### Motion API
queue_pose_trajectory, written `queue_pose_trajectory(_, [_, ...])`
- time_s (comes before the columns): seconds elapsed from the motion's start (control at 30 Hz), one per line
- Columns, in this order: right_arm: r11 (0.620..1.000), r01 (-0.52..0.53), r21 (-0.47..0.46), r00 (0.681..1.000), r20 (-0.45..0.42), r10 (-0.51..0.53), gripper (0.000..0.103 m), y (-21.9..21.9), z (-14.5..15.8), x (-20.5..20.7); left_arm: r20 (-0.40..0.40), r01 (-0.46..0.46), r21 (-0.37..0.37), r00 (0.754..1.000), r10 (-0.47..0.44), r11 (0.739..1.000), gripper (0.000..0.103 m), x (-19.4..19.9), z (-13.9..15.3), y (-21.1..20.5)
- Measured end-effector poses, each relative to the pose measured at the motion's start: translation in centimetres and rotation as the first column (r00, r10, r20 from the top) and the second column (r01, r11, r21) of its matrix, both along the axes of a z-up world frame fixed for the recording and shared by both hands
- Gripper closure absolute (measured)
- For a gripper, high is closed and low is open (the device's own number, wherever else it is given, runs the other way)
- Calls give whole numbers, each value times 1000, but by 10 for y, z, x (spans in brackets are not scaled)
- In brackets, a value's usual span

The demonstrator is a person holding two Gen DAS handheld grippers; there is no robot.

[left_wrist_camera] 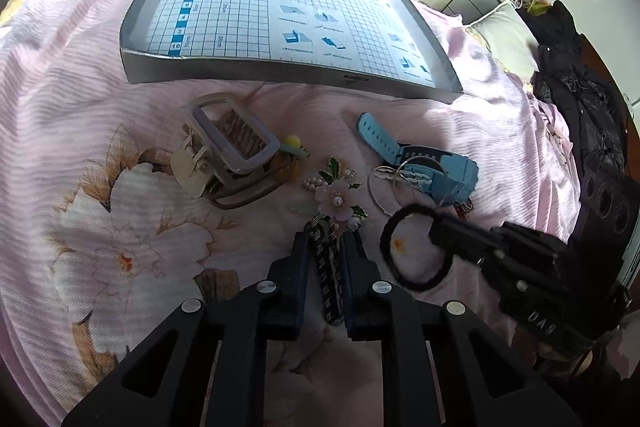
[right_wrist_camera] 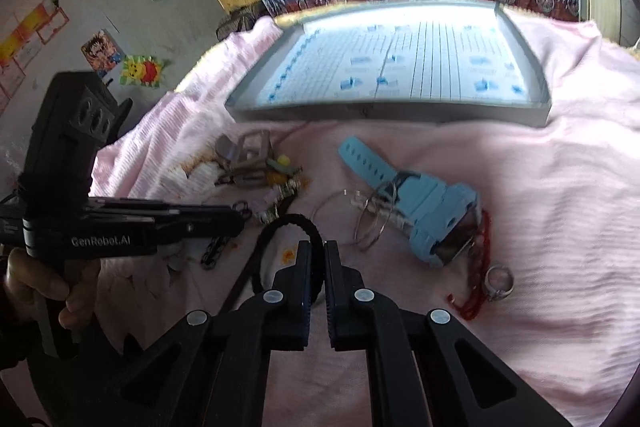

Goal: Organize jewelry
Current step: 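Grasp the black beaded hair clip with the left gripper while the right gripper grasps the black hair tie, then carry both black items over the grey tray and open both grippers to drop them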

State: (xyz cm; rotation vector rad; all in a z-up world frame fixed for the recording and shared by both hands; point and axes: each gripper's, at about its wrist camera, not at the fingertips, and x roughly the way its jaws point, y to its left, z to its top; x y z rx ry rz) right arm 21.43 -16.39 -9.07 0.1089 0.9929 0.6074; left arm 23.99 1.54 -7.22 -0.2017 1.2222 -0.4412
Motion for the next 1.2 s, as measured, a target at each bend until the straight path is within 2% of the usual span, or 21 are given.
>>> queue_pose_trajectory(0.17, [999, 29, 44, 996, 85, -33, 97, -7, 16, -1, 67, 4, -31, 998, -2, 999, 91, -7, 16, 2])
queue_pose_trajectory(0.33, [994, 72, 84, 982, 166, -86, 97, -14, 32, 8, 214, -38, -94, 975, 57, 995, 91, -4, 44, 5])
queue_pose_trajectory(0.53, [980, 152, 132, 967, 186, -175, 97, -21, 41, 54, 296, -121, -101, 944, 146, 988, 91, 39, 48, -4])
queue_pose_trajectory(0.7, [966, 223, 129, 954, 173, -244, 97, -28, 35, 97, 291, -194, -115, 931, 219, 974, 91, 88, 32, 2])
queue_pose_trajectory(0.83, [958, 267, 102, 952, 130, -279, 97, -29, 20, 124, 250, -237, -131, 932, 264, 963, 91, 120, 12, 9])
queue_pose_trajectory(1.03, [958, 279, 60, 956, 75, -283, 97, -30, -4, 138, 220, -242, -109, 940, 261, 964, 91, 136, -2, 12])
queue_pose_trajectory(1.2, [961, 275, 38, 959, 58, -277, 95, -28, -10, 139, 192, -229, -73, 952, 239, 971, 91, 137, -14, 7])
